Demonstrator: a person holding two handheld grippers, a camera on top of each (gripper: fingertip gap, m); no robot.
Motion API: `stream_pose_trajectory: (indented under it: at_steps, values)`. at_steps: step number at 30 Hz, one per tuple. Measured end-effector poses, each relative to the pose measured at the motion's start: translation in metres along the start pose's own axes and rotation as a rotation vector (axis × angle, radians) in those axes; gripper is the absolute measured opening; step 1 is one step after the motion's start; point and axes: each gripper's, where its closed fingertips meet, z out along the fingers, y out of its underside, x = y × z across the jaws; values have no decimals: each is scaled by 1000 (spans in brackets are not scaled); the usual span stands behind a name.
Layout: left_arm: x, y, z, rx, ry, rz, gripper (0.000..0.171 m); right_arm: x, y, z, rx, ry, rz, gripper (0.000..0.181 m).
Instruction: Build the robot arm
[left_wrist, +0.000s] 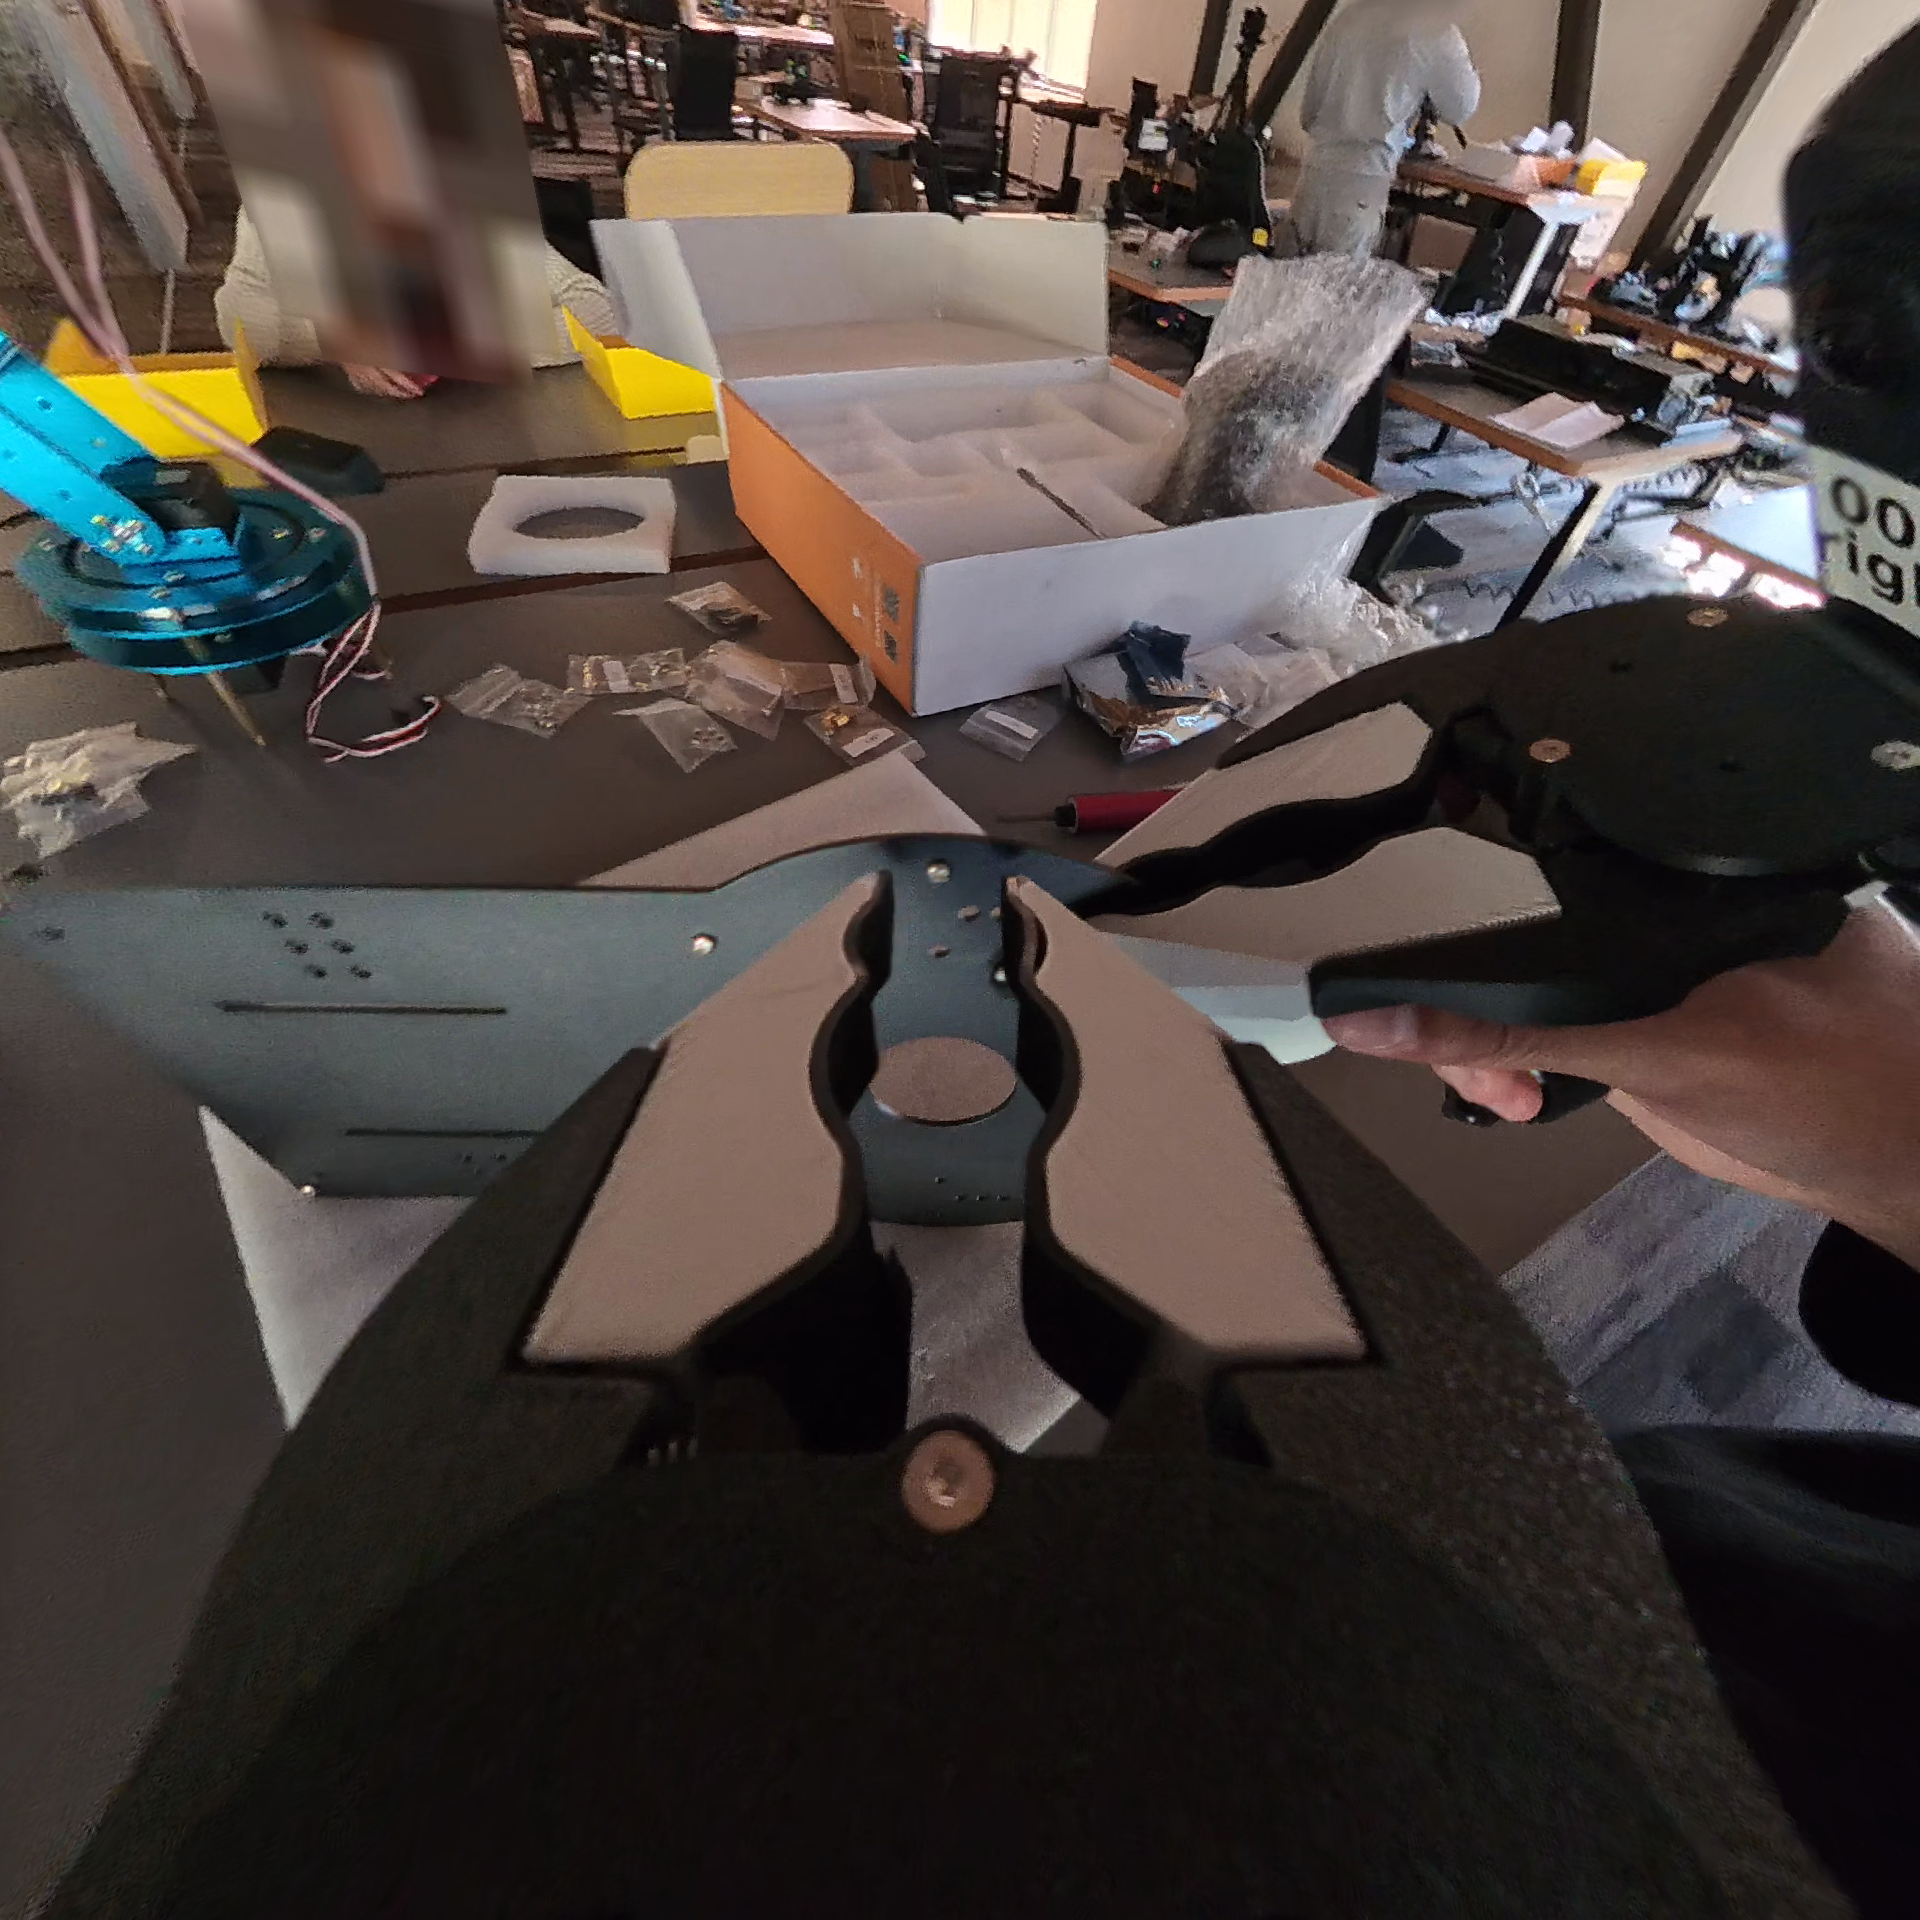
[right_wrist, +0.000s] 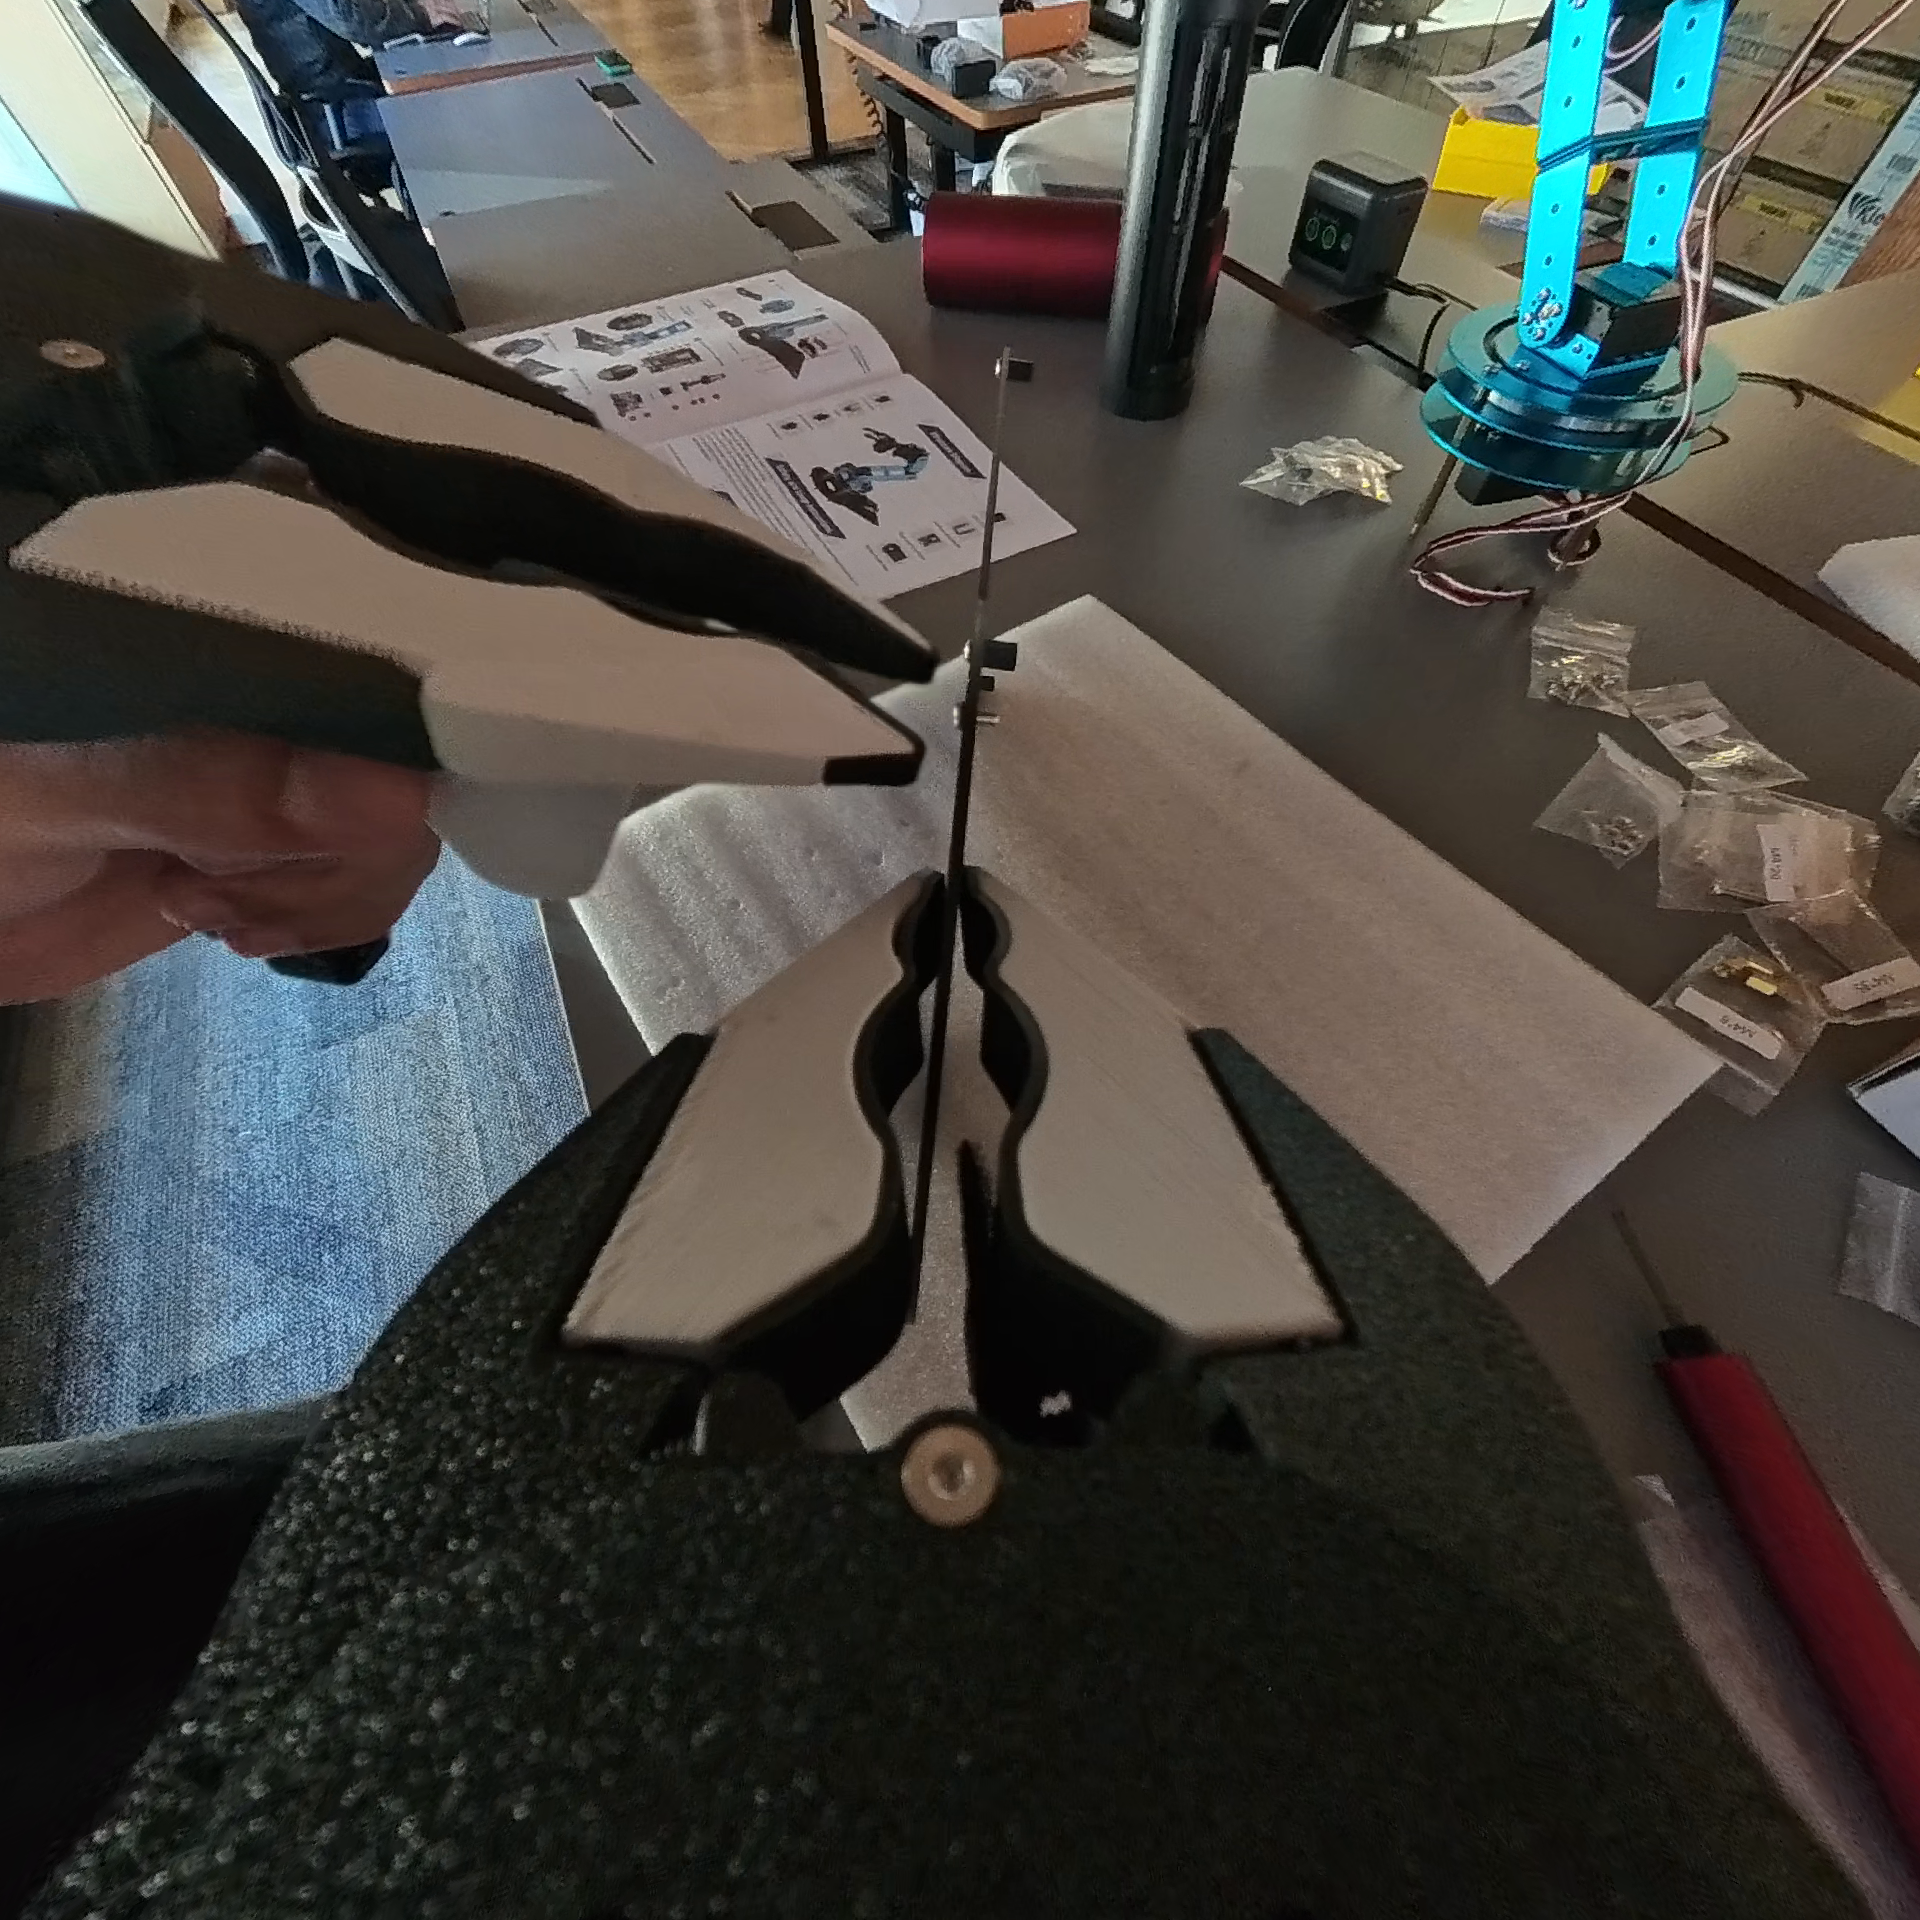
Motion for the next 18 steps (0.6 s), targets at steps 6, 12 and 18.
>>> stream_pose_trajectory:
  at_steps: [6, 12, 18]
  values:
    - [-49, 11, -10, 14, -113, -237, 37, 1, 0, 0, 0, 2, 4, 1]
    - [-115, 12, 7, -137, -141, -648, 82, -2, 0, 0, -6, 10, -8, 1]
    - [-126, 17, -1, -539, -228, -761, 83, -6, 0, 0, -25, 8, -35, 2]
